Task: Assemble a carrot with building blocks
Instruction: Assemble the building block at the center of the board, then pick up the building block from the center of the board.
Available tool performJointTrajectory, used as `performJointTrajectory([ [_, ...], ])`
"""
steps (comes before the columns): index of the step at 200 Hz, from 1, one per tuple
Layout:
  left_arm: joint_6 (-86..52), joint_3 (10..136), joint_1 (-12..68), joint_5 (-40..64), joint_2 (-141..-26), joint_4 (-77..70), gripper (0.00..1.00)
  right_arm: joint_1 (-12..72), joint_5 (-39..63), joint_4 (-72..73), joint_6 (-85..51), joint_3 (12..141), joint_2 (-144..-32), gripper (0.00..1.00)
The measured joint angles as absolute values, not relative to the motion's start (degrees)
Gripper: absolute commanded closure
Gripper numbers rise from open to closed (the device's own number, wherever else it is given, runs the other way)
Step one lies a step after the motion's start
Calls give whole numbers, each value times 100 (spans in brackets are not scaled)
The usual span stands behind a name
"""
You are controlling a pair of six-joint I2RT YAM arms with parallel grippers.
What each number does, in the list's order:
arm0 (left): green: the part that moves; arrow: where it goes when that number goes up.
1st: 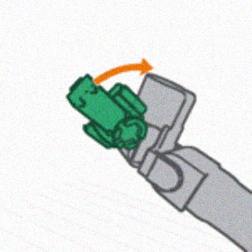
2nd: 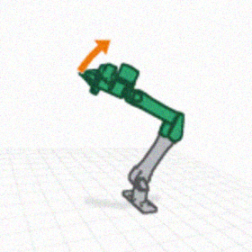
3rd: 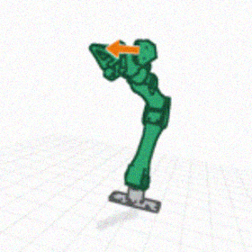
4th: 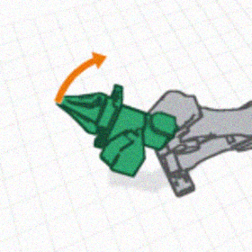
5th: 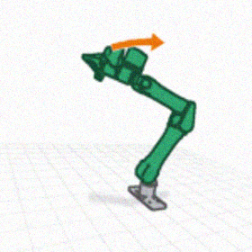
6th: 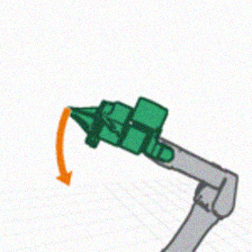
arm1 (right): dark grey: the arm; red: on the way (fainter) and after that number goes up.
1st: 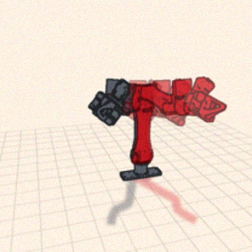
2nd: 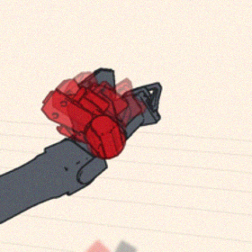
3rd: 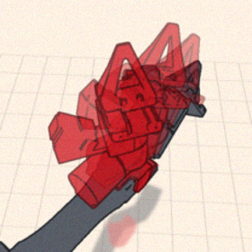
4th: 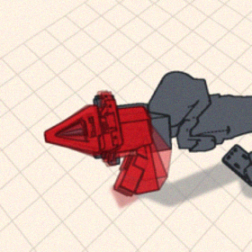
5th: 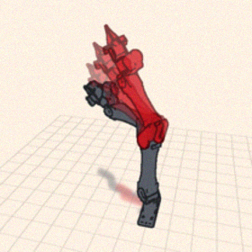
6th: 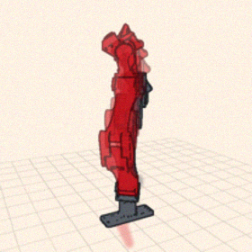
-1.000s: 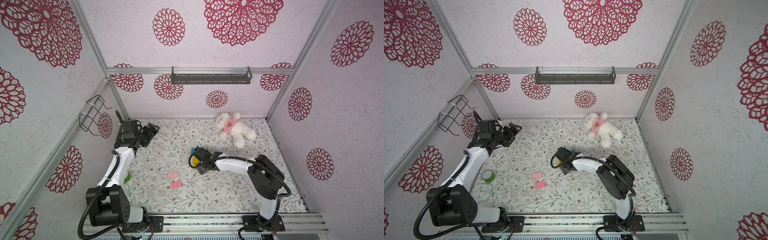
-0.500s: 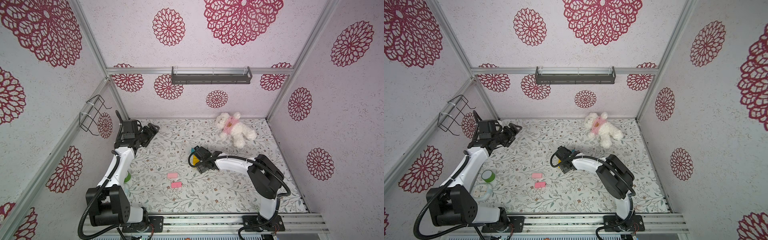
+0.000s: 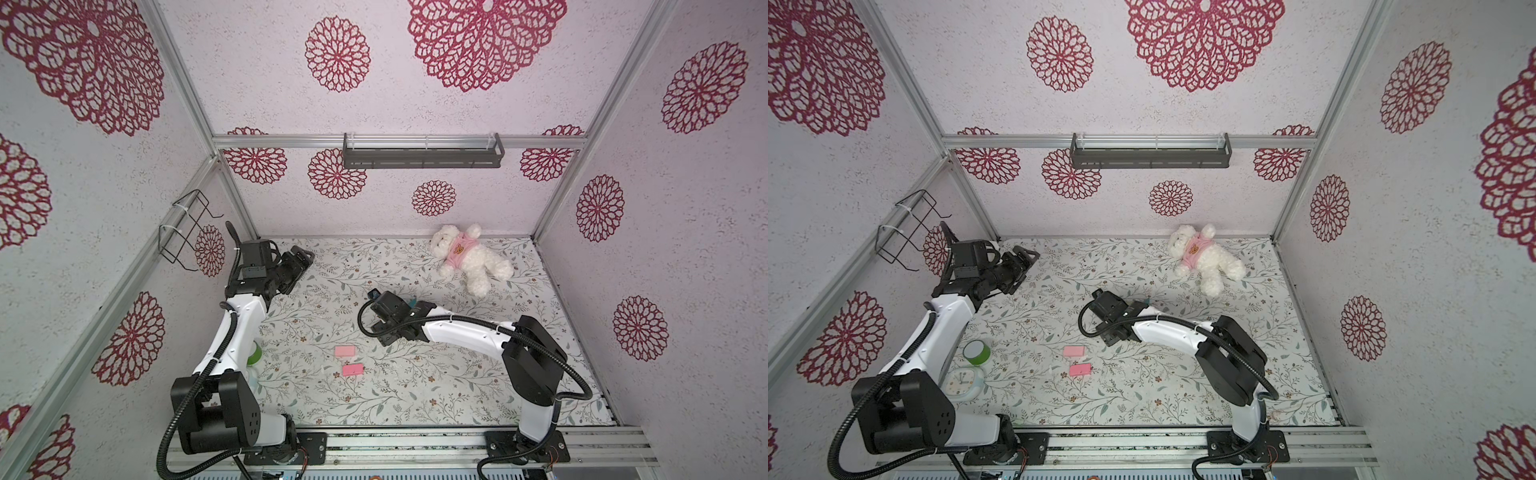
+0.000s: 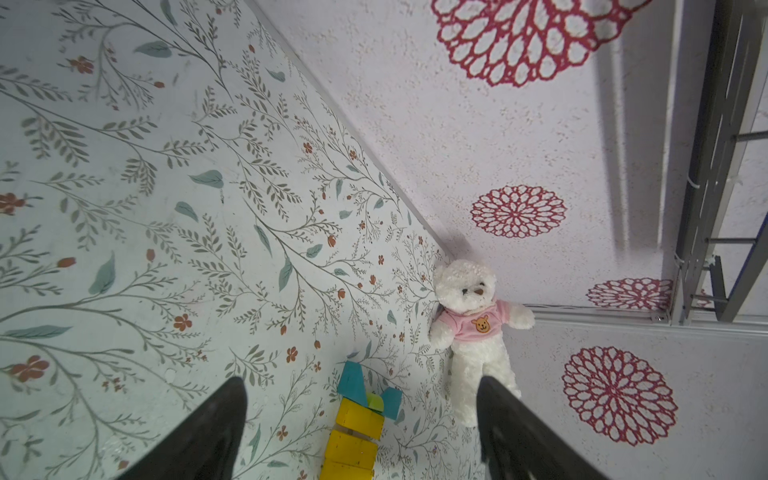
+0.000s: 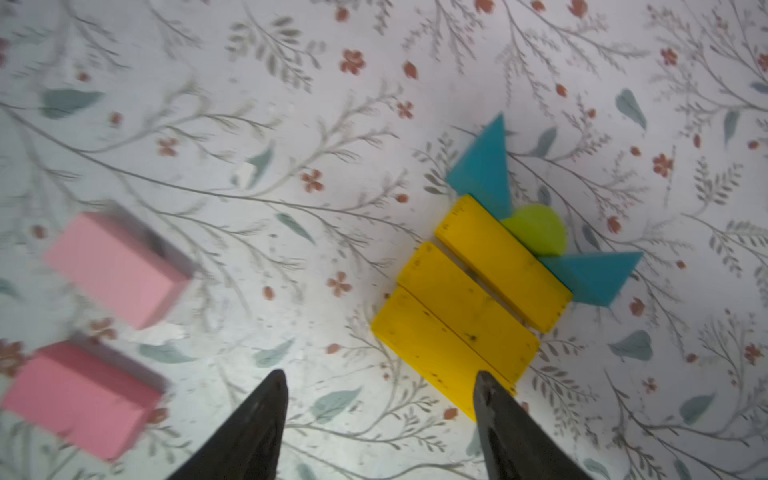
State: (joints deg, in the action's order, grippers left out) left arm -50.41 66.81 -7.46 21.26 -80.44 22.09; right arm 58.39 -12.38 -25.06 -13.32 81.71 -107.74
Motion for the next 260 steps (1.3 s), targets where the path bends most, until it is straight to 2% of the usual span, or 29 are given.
performJointTrajectory([
  [42,-4995,6681,-1090,1977,-7874,2220,11,6283,-412,-2250,-1302,8796,-11443,29],
  [112,-4993,6681,-1179,2003,-7863,2222,11,6287,290,-2373,-740,9642,-12573,29],
  [135,-4993,6681,-1179,2005,-7863,2222,11,6289,338,-2377,-576,9706,-12691,34],
  [187,-4995,6681,-1179,2008,-7865,2222,11,6287,325,-2335,-390,9769,-12794,55],
  [241,-4995,6681,-1179,2021,-7865,2222,11,6287,259,-2003,-357,9570,-12759,66],
  [260,-4995,6681,-1179,2023,-7865,2220,11,6287,198,-1837,-362,9402,-12674,67],
])
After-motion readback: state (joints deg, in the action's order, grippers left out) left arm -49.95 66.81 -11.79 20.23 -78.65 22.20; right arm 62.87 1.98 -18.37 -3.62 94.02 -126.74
